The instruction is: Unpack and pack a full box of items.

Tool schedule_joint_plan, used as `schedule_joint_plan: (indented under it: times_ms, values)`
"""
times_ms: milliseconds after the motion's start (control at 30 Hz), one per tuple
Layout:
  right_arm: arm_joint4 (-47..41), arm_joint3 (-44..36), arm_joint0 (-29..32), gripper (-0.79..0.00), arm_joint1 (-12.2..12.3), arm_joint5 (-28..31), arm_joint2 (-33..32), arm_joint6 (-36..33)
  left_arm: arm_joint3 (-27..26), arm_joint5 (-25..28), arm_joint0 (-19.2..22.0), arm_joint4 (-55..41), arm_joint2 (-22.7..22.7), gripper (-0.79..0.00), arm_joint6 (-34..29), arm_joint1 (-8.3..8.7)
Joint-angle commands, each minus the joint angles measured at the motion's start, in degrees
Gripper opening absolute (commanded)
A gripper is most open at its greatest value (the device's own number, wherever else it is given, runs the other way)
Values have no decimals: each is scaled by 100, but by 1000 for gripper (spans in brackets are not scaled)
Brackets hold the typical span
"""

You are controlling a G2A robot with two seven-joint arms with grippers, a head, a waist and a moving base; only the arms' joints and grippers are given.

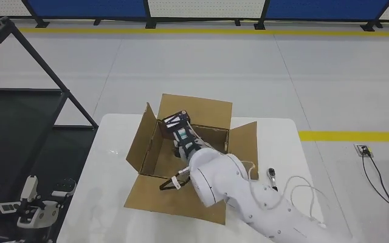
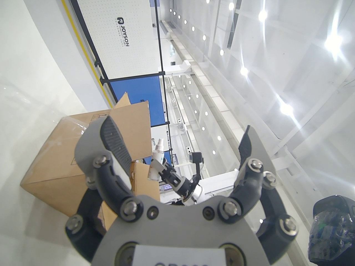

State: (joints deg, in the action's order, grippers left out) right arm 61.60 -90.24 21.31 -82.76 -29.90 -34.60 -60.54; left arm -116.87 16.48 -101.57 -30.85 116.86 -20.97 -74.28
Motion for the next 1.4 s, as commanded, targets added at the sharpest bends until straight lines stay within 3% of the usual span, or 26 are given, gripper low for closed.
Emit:
schedule_joint_plan:
  times_ms: [0, 267, 1367]
  values:
    - [-168, 575, -281, -785, -169, -34, 160, 42, 0, 0, 0, 0, 0, 0, 0, 0]
    - [-609, 2340, -814, -785, -772, 230, 793, 22, 0, 0, 0, 0, 0, 0, 0, 0]
    - [-609, 2340, -814, -785, -772, 230, 793, 22, 0, 0, 0, 0, 0, 0, 0, 0]
